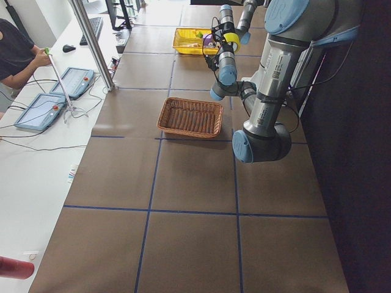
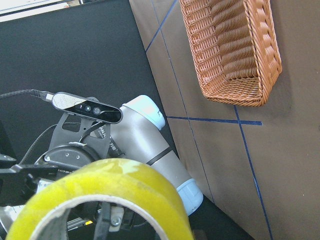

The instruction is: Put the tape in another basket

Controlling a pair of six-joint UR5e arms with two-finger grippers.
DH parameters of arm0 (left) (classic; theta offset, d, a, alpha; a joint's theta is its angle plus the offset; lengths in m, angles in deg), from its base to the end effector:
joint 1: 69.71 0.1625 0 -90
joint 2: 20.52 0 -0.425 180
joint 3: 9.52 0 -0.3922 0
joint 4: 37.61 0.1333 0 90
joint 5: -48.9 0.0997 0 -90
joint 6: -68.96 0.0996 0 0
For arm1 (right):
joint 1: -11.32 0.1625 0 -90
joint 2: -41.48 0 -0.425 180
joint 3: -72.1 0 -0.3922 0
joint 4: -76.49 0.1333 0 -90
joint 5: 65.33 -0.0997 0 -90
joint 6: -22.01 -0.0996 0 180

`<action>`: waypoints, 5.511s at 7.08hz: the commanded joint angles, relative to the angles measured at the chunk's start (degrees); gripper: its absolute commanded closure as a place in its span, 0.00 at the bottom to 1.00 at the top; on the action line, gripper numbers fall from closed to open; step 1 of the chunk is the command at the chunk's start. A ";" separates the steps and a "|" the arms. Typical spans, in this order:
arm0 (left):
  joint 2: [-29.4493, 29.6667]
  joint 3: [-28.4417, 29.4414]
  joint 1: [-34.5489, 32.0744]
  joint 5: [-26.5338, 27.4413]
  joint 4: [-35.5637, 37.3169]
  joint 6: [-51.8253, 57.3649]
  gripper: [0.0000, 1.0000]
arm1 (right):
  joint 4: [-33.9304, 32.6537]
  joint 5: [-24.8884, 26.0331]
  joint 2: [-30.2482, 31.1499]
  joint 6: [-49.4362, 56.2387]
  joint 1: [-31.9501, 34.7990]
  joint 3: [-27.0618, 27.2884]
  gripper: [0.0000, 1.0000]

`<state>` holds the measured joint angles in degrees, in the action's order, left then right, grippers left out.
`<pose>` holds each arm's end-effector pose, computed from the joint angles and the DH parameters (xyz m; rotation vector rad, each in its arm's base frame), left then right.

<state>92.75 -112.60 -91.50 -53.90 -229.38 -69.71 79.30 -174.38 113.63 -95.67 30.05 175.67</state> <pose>0.3992 -0.2794 0.1816 -0.6591 2.3141 -0.3104 -0.4286 -0.2517 0.2272 -0.3539 -2.1040 0.1153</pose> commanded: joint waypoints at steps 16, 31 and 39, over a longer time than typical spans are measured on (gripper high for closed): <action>-5.07 -2.56 -8.32 -0.20 0.09 -3.86 0.96 | 0.09 1.74 1.49 0.26 0.51 0.14 0.00; -3.77 -6.91 -10.74 -5.84 86.84 56.91 1.00 | -85.78 -12.49 7.45 86.35 42.41 5.76 0.00; -2.61 1.74 -13.19 -2.06 86.92 70.00 0.01 | -85.16 -22.16 15.73 100.19 53.15 5.77 0.00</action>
<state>90.35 -111.10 -104.46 -56.92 -142.47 -1.41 -5.95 -195.73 128.71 3.61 82.46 181.38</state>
